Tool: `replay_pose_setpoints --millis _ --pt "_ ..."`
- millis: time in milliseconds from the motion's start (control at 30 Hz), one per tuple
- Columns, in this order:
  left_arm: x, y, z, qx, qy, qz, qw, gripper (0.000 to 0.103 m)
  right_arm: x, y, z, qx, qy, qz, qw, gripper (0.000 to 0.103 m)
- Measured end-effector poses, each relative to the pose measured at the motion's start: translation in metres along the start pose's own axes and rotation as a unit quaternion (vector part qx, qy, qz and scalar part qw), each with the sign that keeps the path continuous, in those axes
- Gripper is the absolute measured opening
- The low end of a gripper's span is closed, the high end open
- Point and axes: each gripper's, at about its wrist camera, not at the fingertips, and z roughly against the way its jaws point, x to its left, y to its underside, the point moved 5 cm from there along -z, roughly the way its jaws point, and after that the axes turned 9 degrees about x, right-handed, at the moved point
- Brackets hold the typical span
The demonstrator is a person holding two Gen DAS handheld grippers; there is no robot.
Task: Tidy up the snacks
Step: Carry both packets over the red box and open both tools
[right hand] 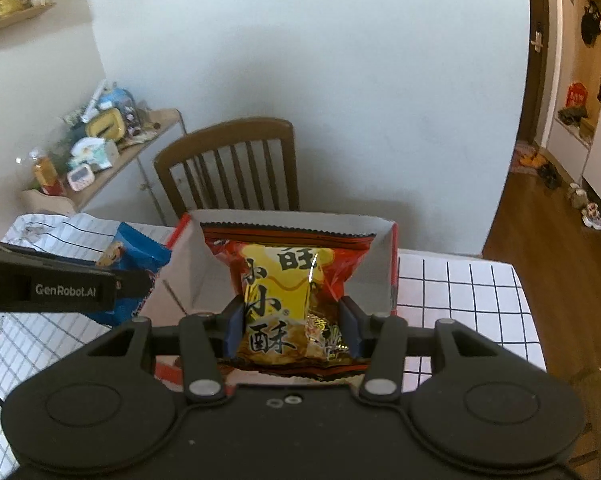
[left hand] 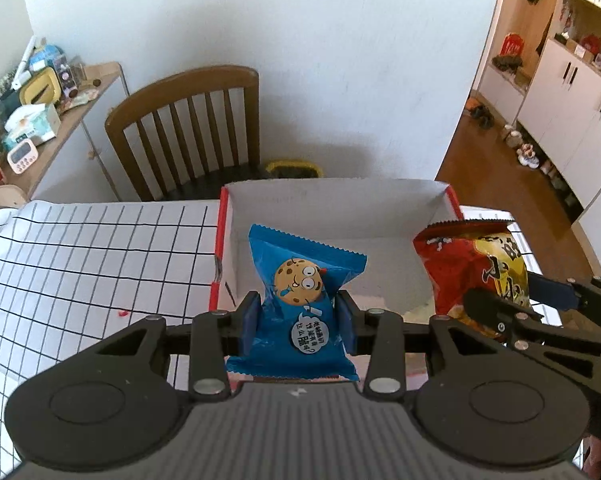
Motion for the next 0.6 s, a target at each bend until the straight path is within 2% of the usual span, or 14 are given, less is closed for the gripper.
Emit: replay_pose_setpoints --millis 300,600 --pt "0.000 -0.014 -0.056 0.039 -0.012 -0.009 0.9991 0.039 -0.014 -0.001 -0.057 0.059 0.021 -0.014 0.998 0.048" --pt "0.000 -0.015 -0.101 0.076 -0.023 -0.023 0.9966 0.040 -0.011 0.004 -0.092 0.105 0.033 -0.003 0.994 0.048"
